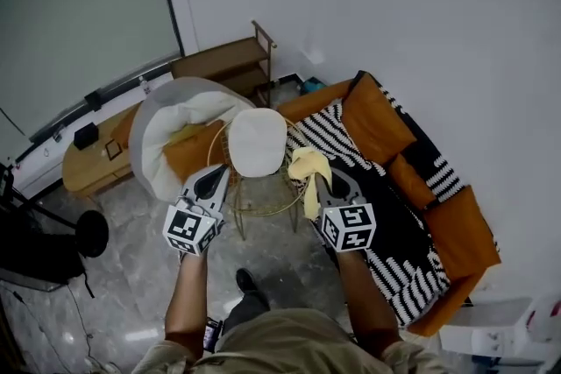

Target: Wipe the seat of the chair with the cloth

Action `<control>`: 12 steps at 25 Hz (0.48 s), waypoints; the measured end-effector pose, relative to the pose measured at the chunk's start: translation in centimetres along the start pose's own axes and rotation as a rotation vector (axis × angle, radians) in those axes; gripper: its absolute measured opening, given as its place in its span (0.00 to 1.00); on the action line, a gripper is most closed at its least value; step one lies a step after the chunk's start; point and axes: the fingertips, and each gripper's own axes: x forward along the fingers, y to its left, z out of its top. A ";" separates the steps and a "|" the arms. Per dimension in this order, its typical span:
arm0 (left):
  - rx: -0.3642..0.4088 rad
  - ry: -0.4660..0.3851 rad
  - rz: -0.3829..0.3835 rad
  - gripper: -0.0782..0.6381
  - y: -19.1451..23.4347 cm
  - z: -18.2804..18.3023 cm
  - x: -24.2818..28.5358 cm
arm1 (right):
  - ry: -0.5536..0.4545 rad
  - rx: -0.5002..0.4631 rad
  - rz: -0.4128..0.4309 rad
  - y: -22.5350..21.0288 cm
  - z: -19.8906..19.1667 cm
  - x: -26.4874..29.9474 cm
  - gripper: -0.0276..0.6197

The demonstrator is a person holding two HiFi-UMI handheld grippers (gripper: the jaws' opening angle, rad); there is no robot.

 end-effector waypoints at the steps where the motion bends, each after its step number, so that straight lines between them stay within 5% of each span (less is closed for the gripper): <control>1: -0.005 -0.001 -0.016 0.13 1.1 0.0 0.8 | 0.002 0.000 -0.014 0.1 0.2 1.0 0.12; 12: -0.025 0.007 -0.101 0.13 10.4 -2.4 5.7 | 0.027 0.025 -0.093 1.8 1.0 10.3 0.12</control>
